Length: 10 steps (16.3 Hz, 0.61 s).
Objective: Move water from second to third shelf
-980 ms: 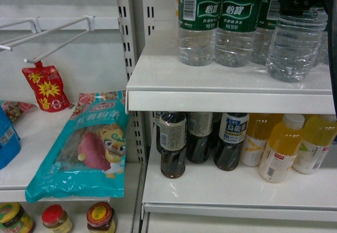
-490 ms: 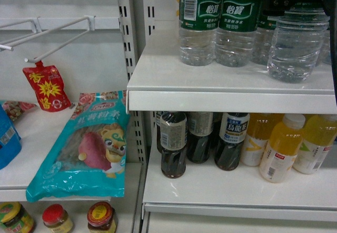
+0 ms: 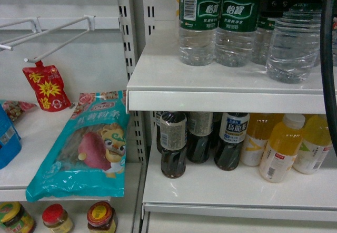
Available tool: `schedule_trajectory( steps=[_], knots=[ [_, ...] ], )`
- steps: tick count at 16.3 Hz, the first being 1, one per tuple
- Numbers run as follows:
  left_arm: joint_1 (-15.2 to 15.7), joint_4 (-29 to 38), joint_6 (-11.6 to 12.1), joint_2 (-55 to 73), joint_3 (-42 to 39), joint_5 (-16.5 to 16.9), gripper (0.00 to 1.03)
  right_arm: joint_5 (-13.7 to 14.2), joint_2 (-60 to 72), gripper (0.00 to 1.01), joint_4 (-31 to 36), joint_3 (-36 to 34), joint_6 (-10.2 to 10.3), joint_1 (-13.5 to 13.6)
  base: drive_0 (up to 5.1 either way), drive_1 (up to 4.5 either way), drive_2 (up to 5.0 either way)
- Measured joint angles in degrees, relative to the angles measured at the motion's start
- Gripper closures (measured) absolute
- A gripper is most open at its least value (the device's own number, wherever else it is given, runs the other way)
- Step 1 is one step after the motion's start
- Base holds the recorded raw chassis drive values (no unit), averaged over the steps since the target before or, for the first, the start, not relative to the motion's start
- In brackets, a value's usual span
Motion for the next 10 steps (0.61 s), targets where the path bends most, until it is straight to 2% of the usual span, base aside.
schedule_trajectory(
  steps=[7,10],
  knots=[
    [0.0,0.0,0.0,0.0,0.0,0.0,0.05,2.21,-1.64,0.03,0.5,-1.33,0.0,1.36,0.0,0.0,0.0],
    [0.0,0.0,0.0,0.0,0.0,0.0,0.05,5.07,-1.88,0.03,0.42,-1.86,-0.11,1.79,0.0,0.0,0.0]
  ],
)
